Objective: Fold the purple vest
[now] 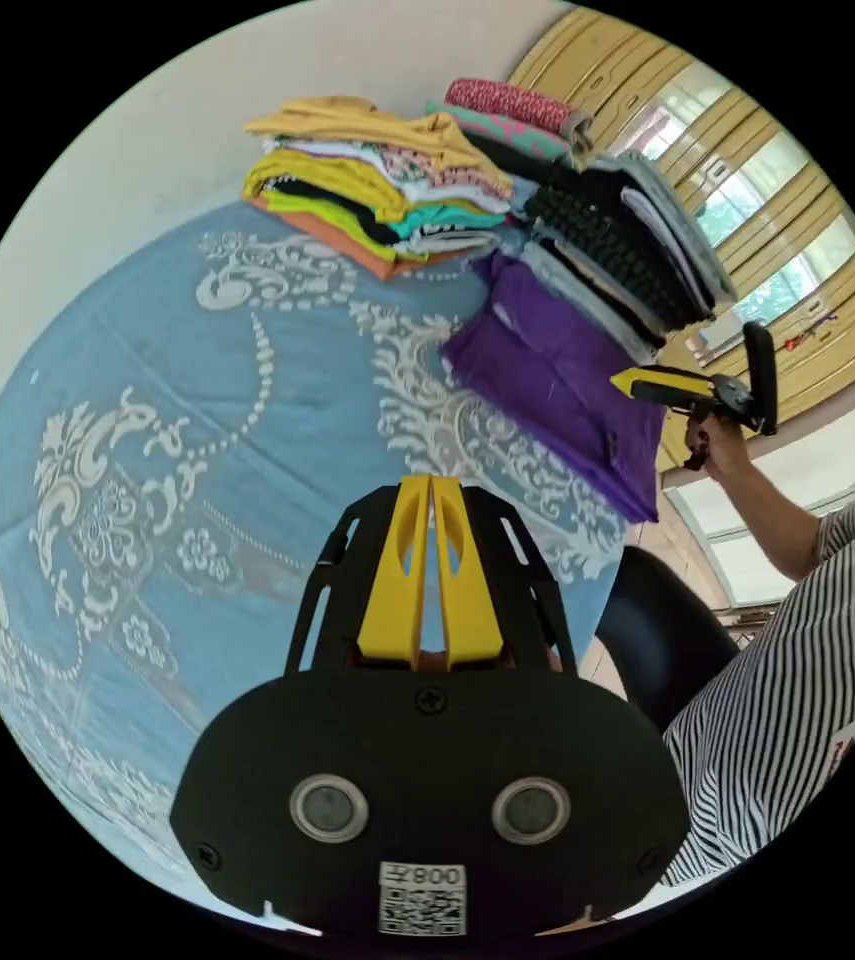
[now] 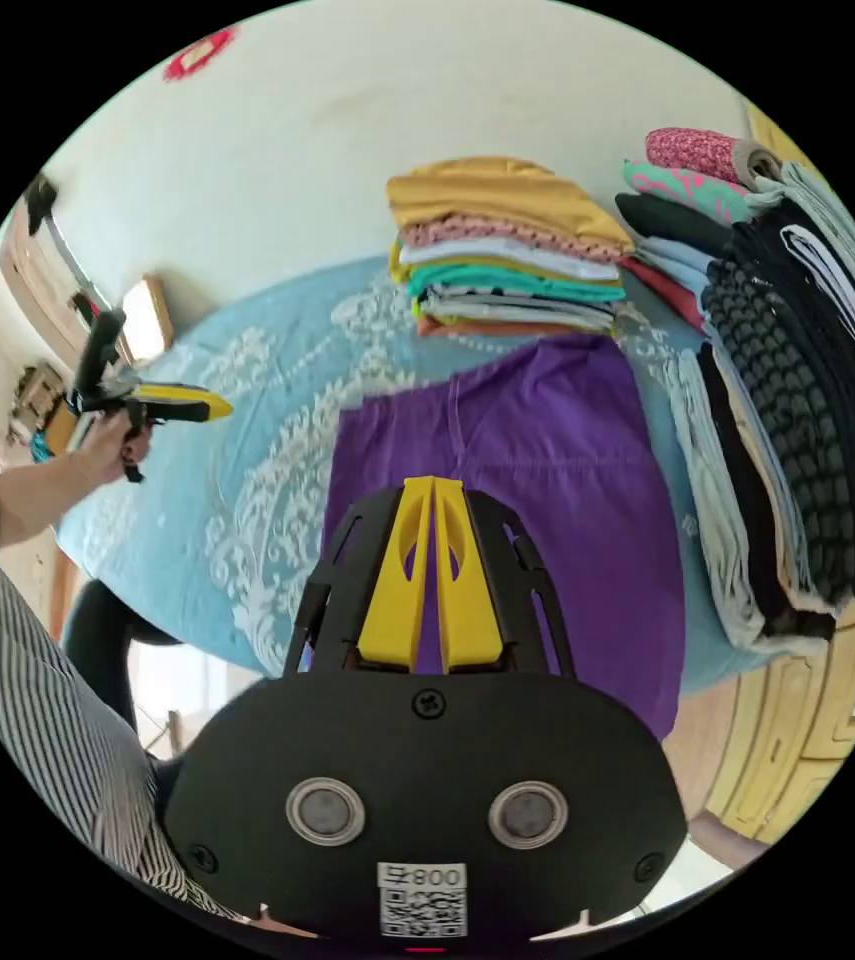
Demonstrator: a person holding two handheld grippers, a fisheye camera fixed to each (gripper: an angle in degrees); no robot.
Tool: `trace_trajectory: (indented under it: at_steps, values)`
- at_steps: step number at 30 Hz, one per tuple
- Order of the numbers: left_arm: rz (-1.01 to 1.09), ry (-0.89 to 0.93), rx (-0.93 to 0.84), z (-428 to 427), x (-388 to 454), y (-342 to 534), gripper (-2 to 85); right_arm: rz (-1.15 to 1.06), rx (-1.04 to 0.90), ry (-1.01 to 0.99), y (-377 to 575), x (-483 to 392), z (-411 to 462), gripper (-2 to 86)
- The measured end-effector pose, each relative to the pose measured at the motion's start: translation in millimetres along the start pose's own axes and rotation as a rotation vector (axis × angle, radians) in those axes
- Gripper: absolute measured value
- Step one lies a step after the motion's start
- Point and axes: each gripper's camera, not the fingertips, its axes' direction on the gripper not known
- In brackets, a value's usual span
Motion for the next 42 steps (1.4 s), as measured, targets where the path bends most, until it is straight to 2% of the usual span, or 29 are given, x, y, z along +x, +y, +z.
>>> trace_trajectory:
  at_steps: [3,4,5,11,14,18,24,29,32,36,38,42]
  values:
    - [0.012,-0.148,-0.128,27.5,33.7,39.3,0.2,-0.036,-0.170,0.095,22.2,-33.8,30.9,0.1]
    - [0.011,-0.181,-0.168,39.8,43.2,47.6,0.2,-0.026,-0.145,0.130,25.1,-40.3,35.7,0.1]
    - [0.002,-0.212,-0.121,39.4,50.4,54.2,0.2,-0.029,-0.106,0.141,26.7,-43.2,34.2,0.1]
    - [-0.164,-0.063,-0.113,40.1,38.3,75.4,0.1,0.124,-0.142,0.019,8.7,-34.1,20.4,0.7]
    - [-0.178,-0.018,-0.110,41.0,35.1,88.8,0.2,0.131,-0.054,-0.029,-8.4,-30.0,-2.0,1.8]
    - [-0.173,-0.035,-0.101,41.2,40.7,107.3,0.2,0.113,0.033,0.087,-59.3,-24.1,-5.3,6.4]
    - [-0.151,-0.104,-0.085,40.2,52.2,143.2,0.2,0.171,-0.004,0.125,-123.7,-11.4,27.8,9.4]
    - [-0.160,-0.140,-0.059,37.6,53.9,183.4,0.2,0.237,-0.081,0.134,-130.1,-4.3,48.6,8.3]
    - [-0.179,-0.136,-0.045,34.9,49.3,208.2,0.1,0.276,-0.064,0.150,-117.4,2.2,33.9,3.9]
    - [-0.274,-0.043,-0.027,28.9,31.9,241.2,0.1,0.288,0.020,0.045,-84.9,9.3,-15.9,2.3]
    - [-0.291,0.153,0.036,18.6,23.1,264.0,0.1,0.294,0.100,-0.071,-62.0,11.1,-53.1,2.0]
    - [-0.242,0.176,0.121,-10.4,31.3,297.4,0.2,0.233,0.265,-0.286,1.4,-0.3,-148.7,1.6]
